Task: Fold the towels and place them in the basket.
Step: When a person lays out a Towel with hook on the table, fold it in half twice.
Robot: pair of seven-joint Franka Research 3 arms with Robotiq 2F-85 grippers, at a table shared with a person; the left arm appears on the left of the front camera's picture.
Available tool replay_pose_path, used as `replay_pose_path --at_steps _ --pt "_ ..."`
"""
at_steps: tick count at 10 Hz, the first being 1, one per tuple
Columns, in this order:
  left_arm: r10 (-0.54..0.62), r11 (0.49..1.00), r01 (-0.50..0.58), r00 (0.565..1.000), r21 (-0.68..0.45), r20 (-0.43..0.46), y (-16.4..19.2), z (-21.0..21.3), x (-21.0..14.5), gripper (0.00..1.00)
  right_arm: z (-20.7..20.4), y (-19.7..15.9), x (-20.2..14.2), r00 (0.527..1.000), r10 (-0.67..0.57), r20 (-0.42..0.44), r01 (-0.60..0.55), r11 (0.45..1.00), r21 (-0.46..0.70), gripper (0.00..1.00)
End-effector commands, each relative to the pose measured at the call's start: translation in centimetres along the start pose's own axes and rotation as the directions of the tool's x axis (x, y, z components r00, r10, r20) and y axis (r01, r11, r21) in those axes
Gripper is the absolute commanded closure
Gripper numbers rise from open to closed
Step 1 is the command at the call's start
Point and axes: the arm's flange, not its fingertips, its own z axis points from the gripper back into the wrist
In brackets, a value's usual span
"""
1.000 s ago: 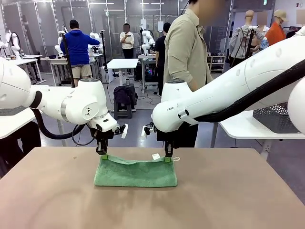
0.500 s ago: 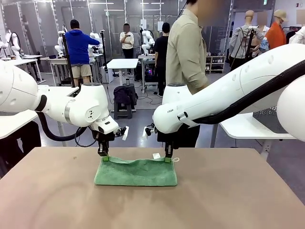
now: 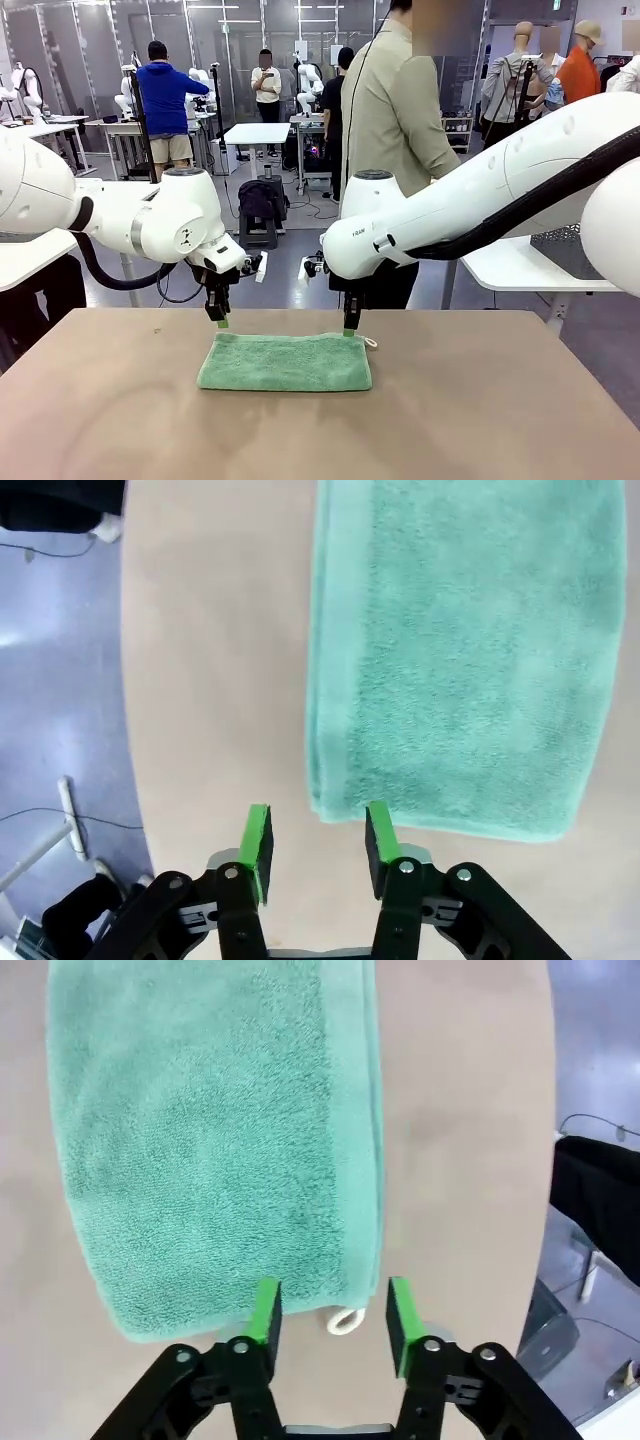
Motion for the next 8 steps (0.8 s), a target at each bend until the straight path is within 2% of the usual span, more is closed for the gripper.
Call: replay_pose_path --at_steps 1,2,3,4,5,6,8 --pt "-0.053 0.998 0.053 0.998 -0.038 0.017 -1.6 1.7 -1.6 0.35 1.7 0.8 -0.5 1.000 -0.028 0.007 0.028 0.999 0.018 0.19" --pt "-0.076 0.991 0.080 0.996 -0.109 0.040 -2.4 3.3 -2.3 0.35 3.2 1.6 -0.5 0.997 -0.075 -0.001 0.075 0.995 0.067 0.19" --pt "-0.070 0.989 0.080 0.994 -0.127 0.082 -3.4 5.4 -3.2 0.35 5.3 2.8 -0.4 0.995 -0.102 -0.003 0.102 0.992 0.071 0.19" --pt "-0.060 0.989 0.078 0.988 -0.123 0.141 -4.6 7.8 -4.3 0.35 7.8 4.2 -0.4 0.988 -0.151 0.011 0.150 0.987 0.065 0.19" --pt "-0.022 0.990 0.053 0.974 -0.129 0.226 -6.1 10.5 -6.1 0.35 10.6 6.3 -0.4 0.966 -0.251 0.061 0.245 0.965 0.092 0.19" --pt "0.001 0.992 0.040 0.949 -0.123 0.314 -7.2 12.0 -7.9 0.35 12.4 7.8 -0.8 0.920 -0.371 0.123 0.357 0.926 0.121 0.19" --pt "0.019 0.992 0.042 0.880 -0.118 0.475 -8.5 12.7 -11.5 0.35 14.3 9.9 -2.6 0.775 -0.593 0.217 0.564 0.805 0.184 0.19"
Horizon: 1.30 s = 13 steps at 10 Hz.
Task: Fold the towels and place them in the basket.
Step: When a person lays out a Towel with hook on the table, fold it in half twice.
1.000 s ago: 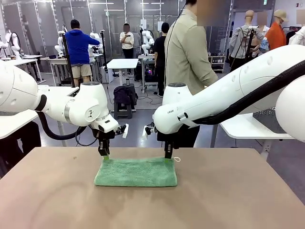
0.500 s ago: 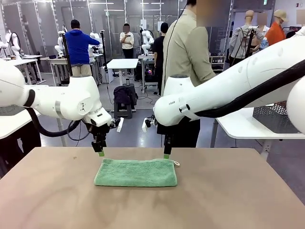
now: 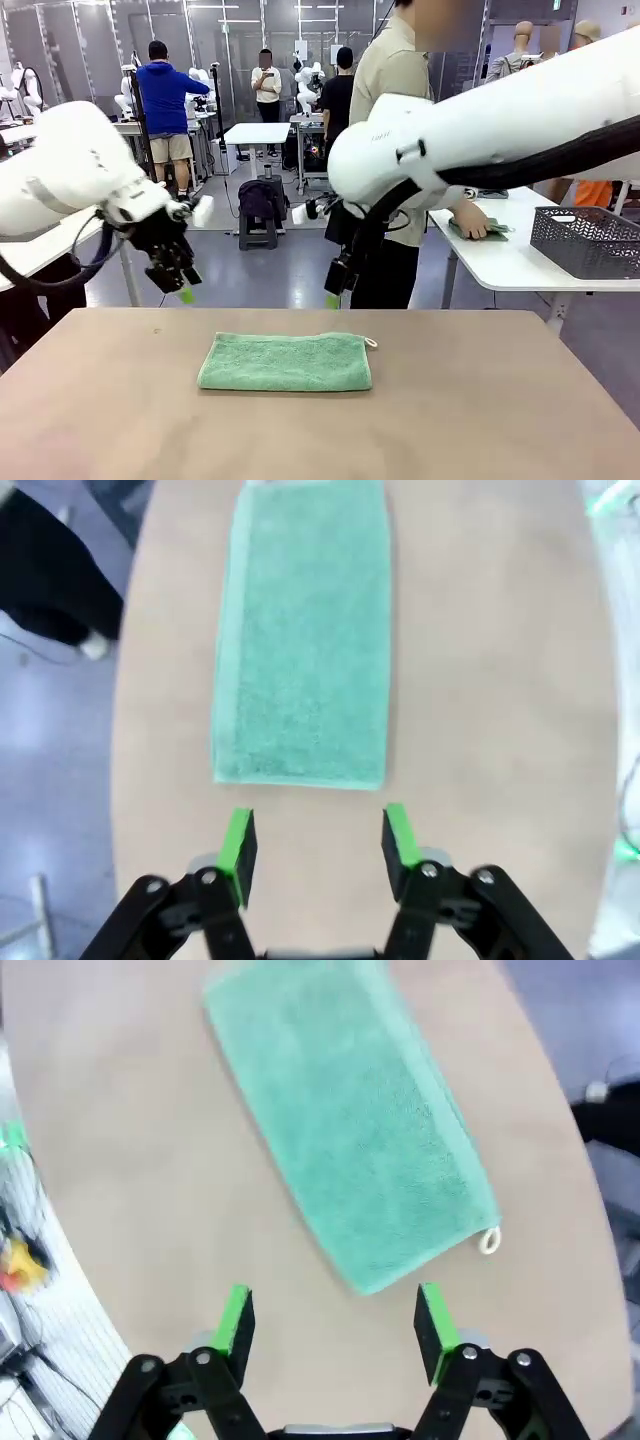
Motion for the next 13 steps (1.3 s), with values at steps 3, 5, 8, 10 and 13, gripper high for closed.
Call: replay_pose_path --at_steps 3,5,8,10,13 --pt "-0.021 0.998 0.036 0.965 -0.052 0.261 -2.2 -0.3 -7.6 0.35 -0.4 0.0 -7.4 0.872 -0.468 0.145 0.462 0.884 0.074 0.19" --pt "-0.015 0.996 0.047 0.918 -0.070 0.397 -1.7 -0.8 -10.7 0.35 0.6 -0.7 -6.0 0.920 -0.379 0.104 0.374 0.925 0.061 0.19" --pt "0.041 0.995 0.013 0.851 -0.099 0.523 -1.6 -1.5 -14.5 0.35 0.6 -0.7 -6.0 0.920 -0.379 0.104 0.374 0.925 0.061 0.19" --pt "0.090 0.994 -0.035 0.818 -0.108 0.568 -1.3 -1.9 -15.9 0.35 0.6 -0.3 -6.3 0.914 -0.389 0.118 0.383 0.921 0.066 0.19" --pt "0.087 0.993 -0.023 0.821 -0.118 0.565 -1.1 -2.4 -16.0 0.35 -1.5 -0.9 -6.1 0.866 -0.492 0.094 0.493 0.870 0.010 0.19"
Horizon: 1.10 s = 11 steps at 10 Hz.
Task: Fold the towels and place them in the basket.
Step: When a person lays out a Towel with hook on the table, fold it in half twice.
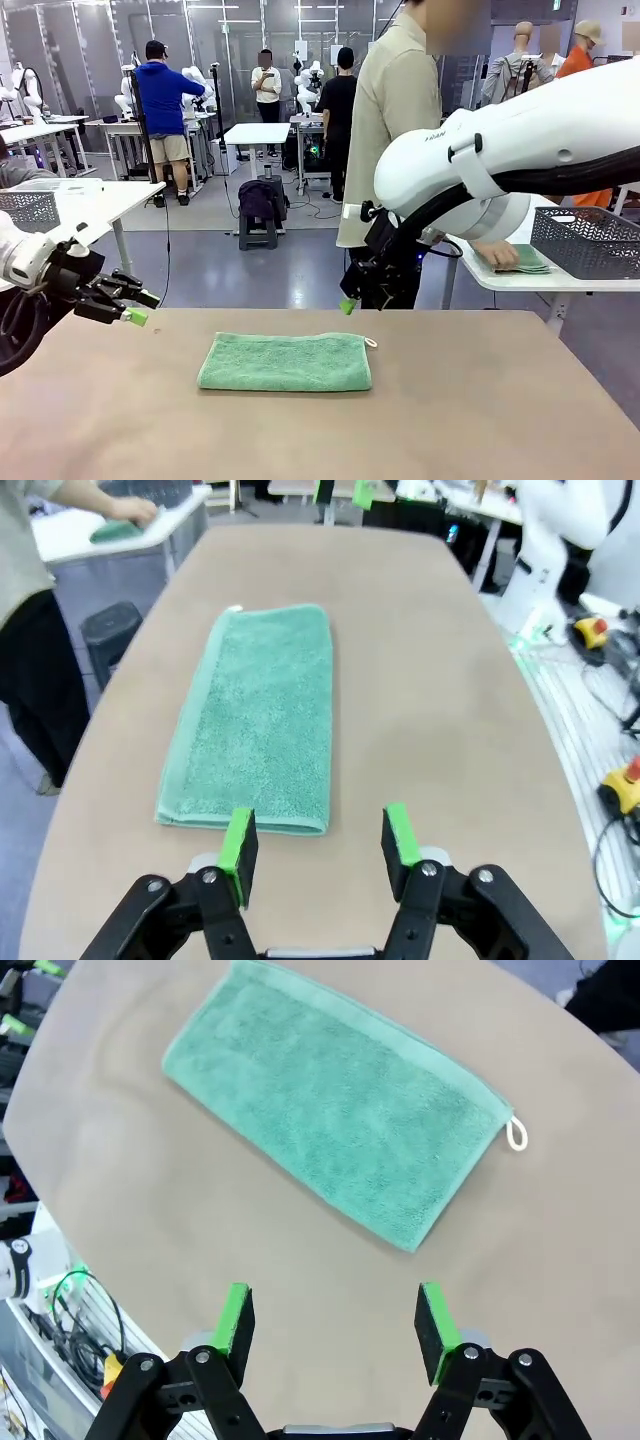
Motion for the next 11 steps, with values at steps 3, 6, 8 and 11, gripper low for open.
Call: replay_pose_path --at_steps 3,6,8,11 --pt "0.003 1.000 -0.003 1.000 0.003 0.000 -0.2 0.1 -0.1 0.35 -4.8 -1.2 0.5 0.964 -0.261 0.052 0.265 0.960 -0.089 0.19" --pt "0.003 1.000 -0.003 1.000 0.003 0.000 -0.2 0.1 -0.1 0.35 -8.4 -3.0 0.6 0.921 -0.386 0.047 0.389 0.915 -0.107 0.19" --pt "0.003 1.000 -0.003 1.000 0.003 0.000 -0.2 0.1 -0.1 0.35 -10.6 -3.8 0.5 0.905 -0.425 0.030 0.426 0.897 -0.118 0.19" --pt "0.003 1.000 -0.003 1.000 0.003 0.000 -0.2 0.1 -0.1 0.35 -13.0 -4.7 0.9 0.868 -0.496 0.017 0.494 0.859 -0.134 0.19"
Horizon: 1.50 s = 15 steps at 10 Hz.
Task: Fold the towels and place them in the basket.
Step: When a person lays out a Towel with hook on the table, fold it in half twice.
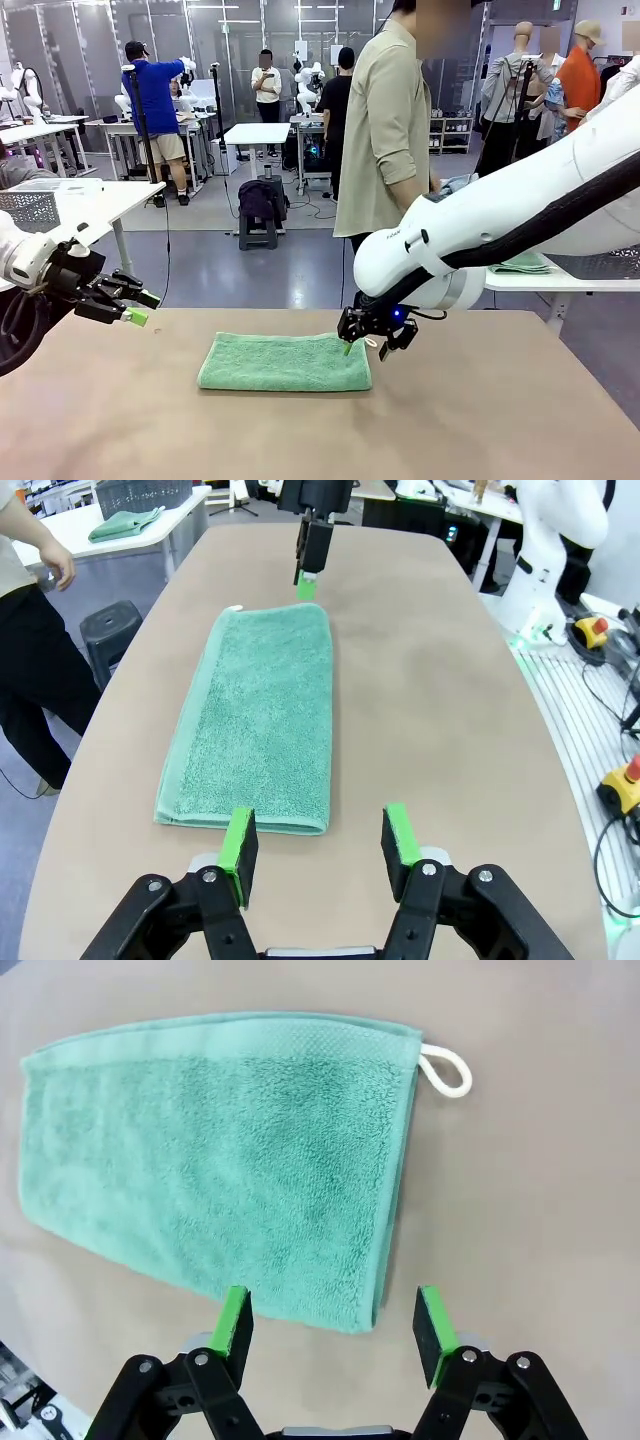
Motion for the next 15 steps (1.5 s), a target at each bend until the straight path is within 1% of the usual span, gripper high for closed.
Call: replay_pose_path --at_steps 1,4,7,9,10,11,15 --pt "0.001 1.000 -0.001 1.000 0.003 0.001 -0.2 0.1 0.0 0.35 -1.1 1.0 1.4 0.998 -0.055 0.022 0.056 0.998 -0.036 0.19" --pt "0.001 1.000 -0.001 1.000 0.003 0.001 -0.2 0.1 0.0 0.35 -2.6 0.8 2.5 0.994 -0.106 0.039 0.108 0.992 -0.070 0.19" --pt "0.001 1.000 -0.001 1.000 0.003 0.001 -0.2 0.1 0.0 0.35 -3.5 0.9 2.9 0.991 -0.131 0.028 0.132 0.989 -0.062 0.19" --pt "0.001 1.000 -0.001 1.000 0.003 0.001 -0.2 0.1 0.0 0.35 -4.3 1.0 3.0 0.991 -0.133 0.021 0.135 0.988 -0.080 0.19" --pt "0.001 1.000 -0.001 1.000 0.003 0.001 -0.2 0.1 0.0 0.35 -4.4 1.0 3.0 0.991 -0.134 0.018 0.136 0.987 -0.088 0.39" --pt "0.001 1.000 -0.001 1.000 0.003 0.001 -0.2 0.1 0.0 0.35 -4.5 1.0 3.0 0.991 -0.136 0.015 0.137 0.986 -0.097 0.37" --pt "0.001 1.000 -0.001 1.000 0.003 0.001 -0.2 0.1 0.0 0.35 -4.5 0.8 3.0 0.990 -0.141 0.009 0.141 0.983 -0.119 0.37"
